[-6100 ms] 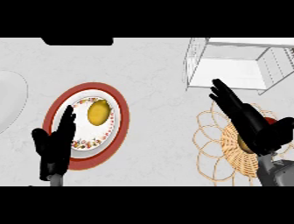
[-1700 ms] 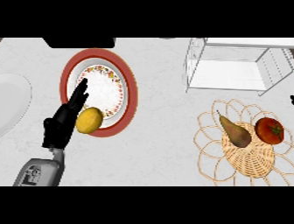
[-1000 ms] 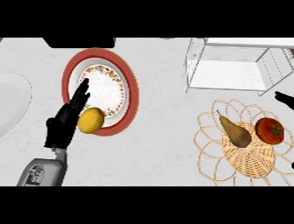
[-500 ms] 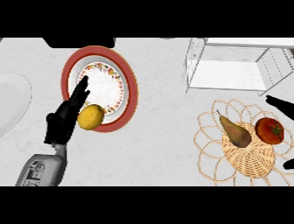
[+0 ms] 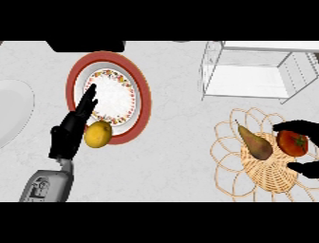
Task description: Pick the tomato from the placemat and place it in the tiered shelf
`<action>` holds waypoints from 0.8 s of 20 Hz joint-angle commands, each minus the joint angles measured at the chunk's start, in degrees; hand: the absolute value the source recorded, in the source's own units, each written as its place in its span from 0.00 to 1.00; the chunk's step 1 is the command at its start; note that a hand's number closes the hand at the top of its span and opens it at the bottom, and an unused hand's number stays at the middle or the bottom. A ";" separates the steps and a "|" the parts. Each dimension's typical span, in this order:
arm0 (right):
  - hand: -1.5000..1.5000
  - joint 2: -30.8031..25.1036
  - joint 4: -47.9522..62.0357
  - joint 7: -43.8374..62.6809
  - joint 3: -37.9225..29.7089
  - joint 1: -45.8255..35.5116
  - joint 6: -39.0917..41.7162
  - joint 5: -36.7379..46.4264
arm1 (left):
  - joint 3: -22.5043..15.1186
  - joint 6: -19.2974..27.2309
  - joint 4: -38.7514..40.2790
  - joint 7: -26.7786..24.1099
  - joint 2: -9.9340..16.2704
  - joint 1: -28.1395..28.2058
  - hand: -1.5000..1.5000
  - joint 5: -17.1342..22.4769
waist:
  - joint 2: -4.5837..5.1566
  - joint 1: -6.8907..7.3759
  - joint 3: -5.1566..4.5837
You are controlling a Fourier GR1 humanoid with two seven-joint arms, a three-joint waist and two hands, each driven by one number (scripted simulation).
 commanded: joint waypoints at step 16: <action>1.00 18.70 -9.14 24.15 5.99 -0.43 -5.26 8.55 | 1.04 -1.13 -0.02 1.10 0.23 -1.57 0.50 -0.40 | -0.28 -0.12 -0.41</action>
